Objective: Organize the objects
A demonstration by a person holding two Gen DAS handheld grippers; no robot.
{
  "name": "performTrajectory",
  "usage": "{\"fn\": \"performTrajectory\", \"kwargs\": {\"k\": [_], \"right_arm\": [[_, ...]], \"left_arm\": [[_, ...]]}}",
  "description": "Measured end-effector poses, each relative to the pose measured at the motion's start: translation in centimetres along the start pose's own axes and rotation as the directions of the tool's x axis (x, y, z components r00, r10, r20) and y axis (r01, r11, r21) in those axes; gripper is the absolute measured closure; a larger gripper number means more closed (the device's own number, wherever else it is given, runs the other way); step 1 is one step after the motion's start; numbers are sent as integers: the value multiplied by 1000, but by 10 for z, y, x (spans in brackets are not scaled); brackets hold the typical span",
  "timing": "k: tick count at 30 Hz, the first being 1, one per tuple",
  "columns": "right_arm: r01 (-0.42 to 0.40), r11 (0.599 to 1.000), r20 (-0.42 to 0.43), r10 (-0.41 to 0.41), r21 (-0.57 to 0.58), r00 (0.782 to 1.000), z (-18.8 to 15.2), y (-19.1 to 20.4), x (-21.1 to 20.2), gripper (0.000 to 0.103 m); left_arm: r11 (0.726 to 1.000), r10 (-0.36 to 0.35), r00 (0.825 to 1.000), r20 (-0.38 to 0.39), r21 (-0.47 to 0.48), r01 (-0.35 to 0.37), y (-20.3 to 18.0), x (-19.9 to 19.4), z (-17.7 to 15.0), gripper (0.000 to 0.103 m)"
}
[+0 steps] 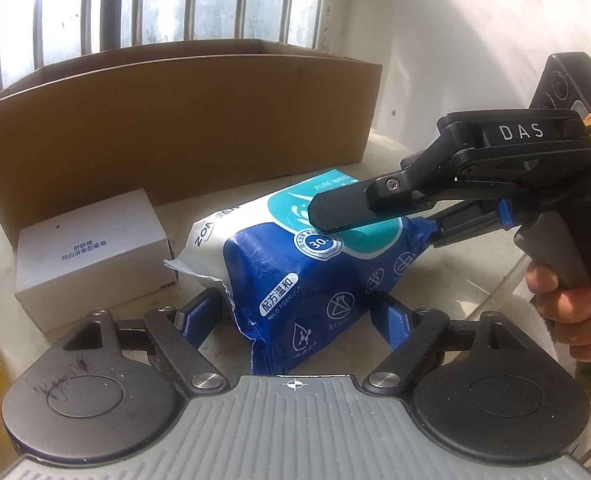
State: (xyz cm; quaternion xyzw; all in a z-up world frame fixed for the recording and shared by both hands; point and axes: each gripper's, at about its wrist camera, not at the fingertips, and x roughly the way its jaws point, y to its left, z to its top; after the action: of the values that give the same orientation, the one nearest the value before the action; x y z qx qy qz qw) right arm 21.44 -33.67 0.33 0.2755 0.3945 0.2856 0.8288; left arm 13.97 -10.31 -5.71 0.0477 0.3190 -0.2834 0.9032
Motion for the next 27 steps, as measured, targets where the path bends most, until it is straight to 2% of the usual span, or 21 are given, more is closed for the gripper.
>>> {"fn": "performTrajectory", "kwargs": {"k": [7, 19, 27], "right_arm": [[-5, 1000, -3, 5, 7, 1000, 0, 1, -1, 27], [38, 999, 26, -37, -18, 999, -2, -1, -15, 27], [34, 999, 44, -33, -25, 998, -2, -9, -18, 26]], "left_arm": [[1000, -3, 1000, -5, -7, 3, -3, 3, 4, 22], [999, -33, 999, -16, 9, 33, -14, 7, 11, 23], [999, -40, 998, -38, 9, 41, -11, 10, 15, 19]]}}
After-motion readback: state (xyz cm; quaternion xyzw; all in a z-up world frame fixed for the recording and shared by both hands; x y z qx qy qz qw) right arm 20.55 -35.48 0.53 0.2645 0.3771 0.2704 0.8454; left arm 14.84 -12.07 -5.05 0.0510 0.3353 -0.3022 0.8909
